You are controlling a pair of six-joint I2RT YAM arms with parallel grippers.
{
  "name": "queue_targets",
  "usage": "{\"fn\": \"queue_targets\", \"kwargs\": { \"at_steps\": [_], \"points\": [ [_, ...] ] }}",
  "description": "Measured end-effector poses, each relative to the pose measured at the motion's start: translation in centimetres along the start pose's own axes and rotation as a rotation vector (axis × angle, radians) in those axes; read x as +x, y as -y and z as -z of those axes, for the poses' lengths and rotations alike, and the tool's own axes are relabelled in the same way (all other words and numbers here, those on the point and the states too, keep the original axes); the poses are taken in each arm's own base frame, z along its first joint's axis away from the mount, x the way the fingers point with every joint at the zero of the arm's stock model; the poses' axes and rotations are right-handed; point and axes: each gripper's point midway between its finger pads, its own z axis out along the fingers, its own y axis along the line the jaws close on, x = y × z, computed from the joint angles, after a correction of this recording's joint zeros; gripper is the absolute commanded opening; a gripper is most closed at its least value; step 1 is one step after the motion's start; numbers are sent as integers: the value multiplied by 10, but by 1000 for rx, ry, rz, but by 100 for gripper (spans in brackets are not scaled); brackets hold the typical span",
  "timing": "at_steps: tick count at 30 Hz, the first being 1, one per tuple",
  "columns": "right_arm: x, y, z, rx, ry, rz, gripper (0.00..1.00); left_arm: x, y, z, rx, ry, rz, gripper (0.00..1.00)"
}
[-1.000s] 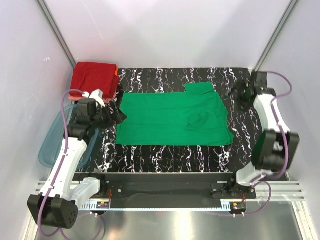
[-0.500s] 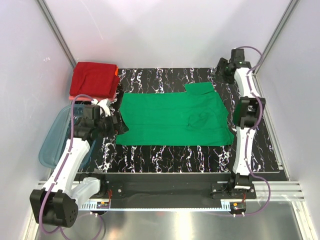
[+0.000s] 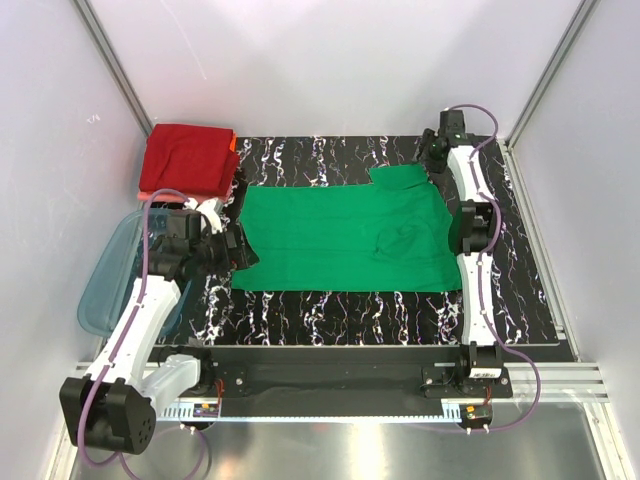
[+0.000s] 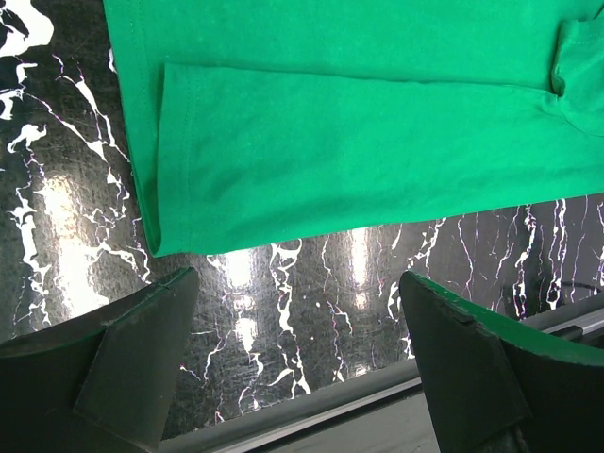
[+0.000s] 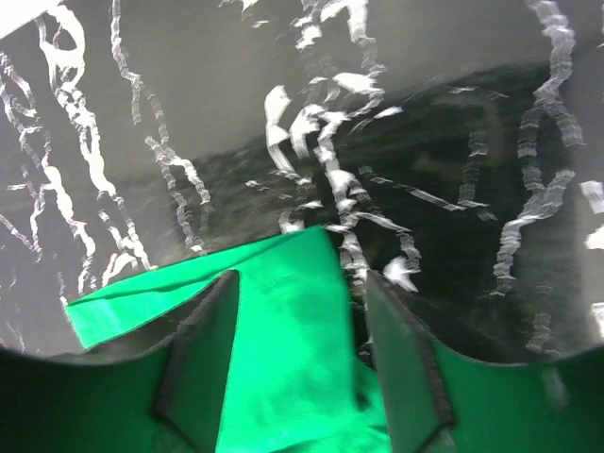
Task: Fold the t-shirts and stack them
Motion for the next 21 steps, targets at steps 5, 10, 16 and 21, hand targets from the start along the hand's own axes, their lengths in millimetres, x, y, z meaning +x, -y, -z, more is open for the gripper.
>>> {"fn": "queue_targets", "kwargs": {
  "at_steps": [5,10,16,21],
  "points": [
    [11,-20,-5,-23,-10,12,41,-1,0,0,0,3,-1,94],
    [18,-27,-9,-40,-25,9,12,0,-2,-2,-7,-4,2,93],
    [20,-27,-12,-56,-29,-15,0,-2,-22,-23,-116,-58,57,87],
    [18,-26,-13,-77,-21,-49,0,-47,-33,-54,-218,-55,120,80]
  ]
}}
